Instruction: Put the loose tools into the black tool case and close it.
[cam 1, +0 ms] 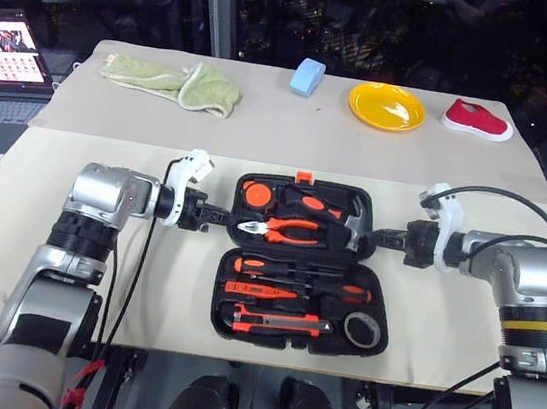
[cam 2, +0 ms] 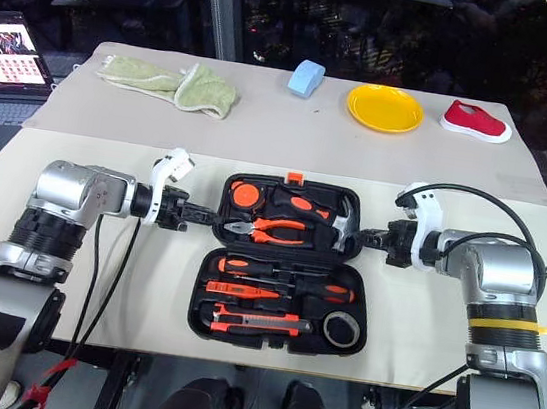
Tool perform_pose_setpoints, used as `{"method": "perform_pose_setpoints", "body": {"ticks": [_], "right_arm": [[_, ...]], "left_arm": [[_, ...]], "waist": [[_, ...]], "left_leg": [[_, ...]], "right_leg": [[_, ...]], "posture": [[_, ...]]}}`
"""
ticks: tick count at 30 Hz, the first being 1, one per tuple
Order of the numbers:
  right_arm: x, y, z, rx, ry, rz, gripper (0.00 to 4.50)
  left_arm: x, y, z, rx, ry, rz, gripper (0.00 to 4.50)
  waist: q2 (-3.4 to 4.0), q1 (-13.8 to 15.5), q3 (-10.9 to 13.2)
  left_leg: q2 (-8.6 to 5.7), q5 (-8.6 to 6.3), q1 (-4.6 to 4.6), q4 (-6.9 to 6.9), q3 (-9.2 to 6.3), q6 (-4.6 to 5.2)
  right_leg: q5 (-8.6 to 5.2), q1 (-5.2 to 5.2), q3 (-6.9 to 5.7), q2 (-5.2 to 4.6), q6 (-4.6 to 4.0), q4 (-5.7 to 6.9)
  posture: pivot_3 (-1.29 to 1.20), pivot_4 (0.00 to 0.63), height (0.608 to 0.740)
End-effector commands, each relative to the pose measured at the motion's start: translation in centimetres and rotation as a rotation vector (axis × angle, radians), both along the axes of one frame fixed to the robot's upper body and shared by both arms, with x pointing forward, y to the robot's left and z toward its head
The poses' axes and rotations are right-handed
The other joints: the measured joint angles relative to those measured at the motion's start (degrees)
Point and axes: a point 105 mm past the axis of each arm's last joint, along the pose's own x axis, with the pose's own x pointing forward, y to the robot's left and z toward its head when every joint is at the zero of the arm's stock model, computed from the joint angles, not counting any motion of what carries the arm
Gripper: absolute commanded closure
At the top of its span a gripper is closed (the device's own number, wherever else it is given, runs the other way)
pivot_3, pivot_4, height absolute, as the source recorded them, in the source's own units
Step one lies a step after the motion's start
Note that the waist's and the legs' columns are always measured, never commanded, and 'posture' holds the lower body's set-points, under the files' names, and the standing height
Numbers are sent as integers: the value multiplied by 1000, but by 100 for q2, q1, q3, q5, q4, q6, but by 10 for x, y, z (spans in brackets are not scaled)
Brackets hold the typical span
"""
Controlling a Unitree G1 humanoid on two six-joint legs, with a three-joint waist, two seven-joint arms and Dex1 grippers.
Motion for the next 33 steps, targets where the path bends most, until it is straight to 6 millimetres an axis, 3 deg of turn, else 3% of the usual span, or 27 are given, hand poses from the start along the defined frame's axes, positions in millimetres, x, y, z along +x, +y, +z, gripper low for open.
{"method": "perform_pose_setpoints", "body": {"ticks": [1,6,12,18,25,33], "right_arm": [[-1,24,52,15,-318,78,4500],[-3,25,49,-61,-488,23,4500],[-14,30,27,-152,-605,4,4500],[-30,33,17,-278,-780,10,4500],[-45,31,11,-439,-934,33,4500],[-71,24,-9,-583,-1044,72,4500]], "left_arm": [[-5,-37,49,-113,-275,-126,4464],[-12,-47,51,-103,-461,-134,4464],[-9,-43,28,18,-647,-51,4464],[-12,-35,16,95,-822,33,4464],[-21,-27,7,160,-975,82,4464],[-24,-2,-10,248,-1020,153,4464]], "waist": [[0,4,0],[0,-9,0],[0,-8,0],[0,-12,0],[0,-6,0],[1,-15,-1]], "left_leg": [[0,3,-12,0,0,-4],[-1,21,-13,-21,1,28],[-1,27,-12,-31,9,27],[0,7,55,-32,12,-16],[0,12,79,-28,26,-23],[1,10,89,-32,32,-19]], "right_leg": [[2,-12,-2,1,-3,3],[2,-23,-6,9,-3,14],[2,-26,-9,18,-3,0],[0,47,-7,19,-2,-36],[1,52,12,15,-5,0],[1,52,13,16,-6,6]], "posture": [[0,150,732],[0,150,732],[0,150,732],[0,150,732],[0,150,732],[0,150,732]]}}
